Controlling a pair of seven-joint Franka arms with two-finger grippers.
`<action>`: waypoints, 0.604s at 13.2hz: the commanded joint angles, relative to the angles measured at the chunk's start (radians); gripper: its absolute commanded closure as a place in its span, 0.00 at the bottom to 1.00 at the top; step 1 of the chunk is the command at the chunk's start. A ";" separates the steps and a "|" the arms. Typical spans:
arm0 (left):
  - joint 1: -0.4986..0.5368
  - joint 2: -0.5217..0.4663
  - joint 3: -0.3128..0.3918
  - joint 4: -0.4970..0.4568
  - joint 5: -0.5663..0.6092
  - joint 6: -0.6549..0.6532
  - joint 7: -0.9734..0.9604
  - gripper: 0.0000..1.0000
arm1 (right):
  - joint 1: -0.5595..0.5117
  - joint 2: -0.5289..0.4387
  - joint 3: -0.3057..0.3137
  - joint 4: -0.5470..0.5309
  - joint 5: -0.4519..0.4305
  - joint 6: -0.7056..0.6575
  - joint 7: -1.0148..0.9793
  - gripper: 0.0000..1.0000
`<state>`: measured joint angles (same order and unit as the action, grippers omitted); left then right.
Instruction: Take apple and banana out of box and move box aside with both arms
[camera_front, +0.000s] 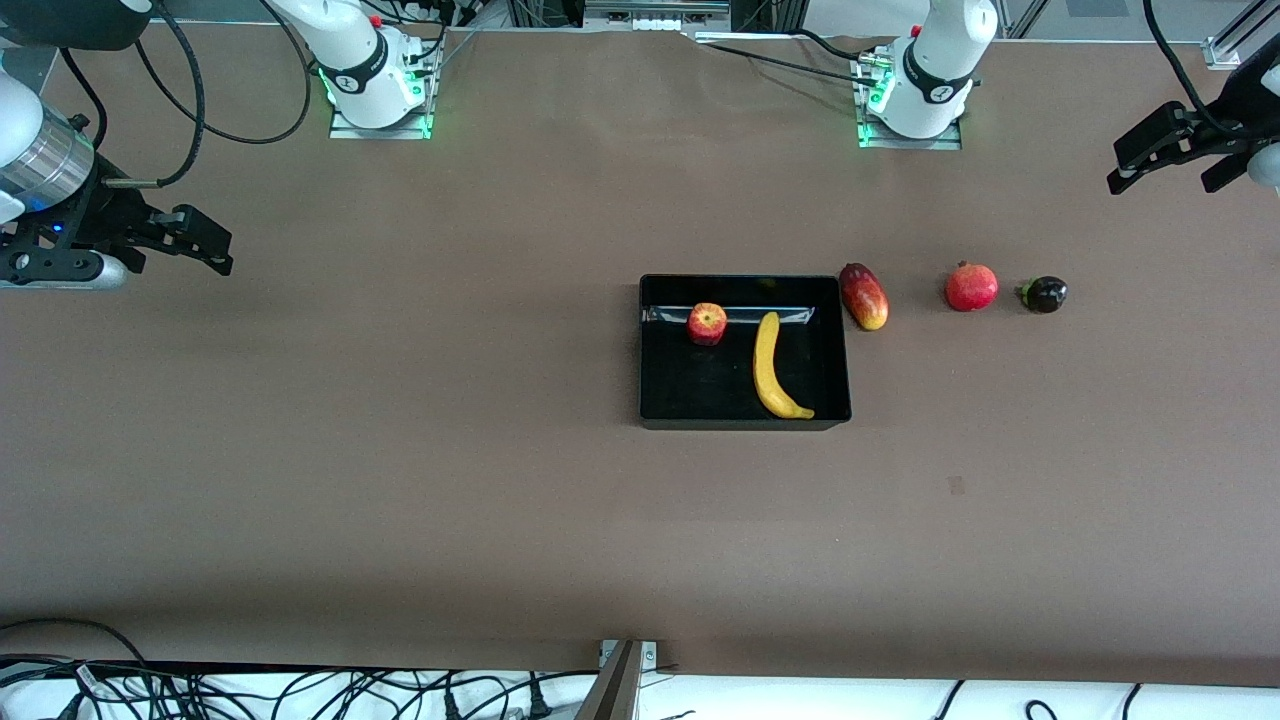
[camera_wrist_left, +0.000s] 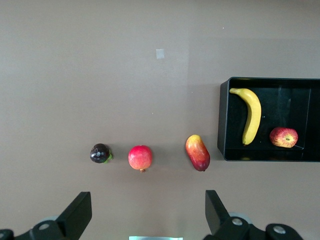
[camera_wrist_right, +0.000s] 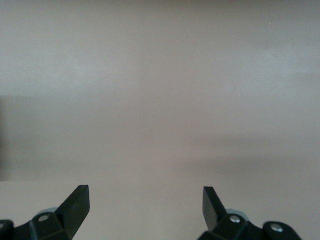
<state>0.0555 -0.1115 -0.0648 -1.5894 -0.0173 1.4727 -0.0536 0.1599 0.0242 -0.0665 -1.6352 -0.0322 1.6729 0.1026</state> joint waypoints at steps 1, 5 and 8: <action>-0.016 -0.002 0.014 0.009 -0.015 -0.012 -0.009 0.00 | 0.000 0.002 0.002 0.011 -0.008 -0.002 0.000 0.00; -0.017 -0.002 0.014 0.009 -0.015 -0.017 -0.023 0.00 | 0.000 0.002 0.002 0.011 -0.008 -0.002 0.000 0.00; -0.017 0.000 0.014 0.009 -0.015 -0.017 -0.023 0.00 | 0.000 0.002 0.002 0.011 -0.008 -0.002 0.000 0.00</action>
<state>0.0507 -0.1115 -0.0643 -1.5894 -0.0173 1.4712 -0.0692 0.1599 0.0242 -0.0665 -1.6353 -0.0322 1.6729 0.1026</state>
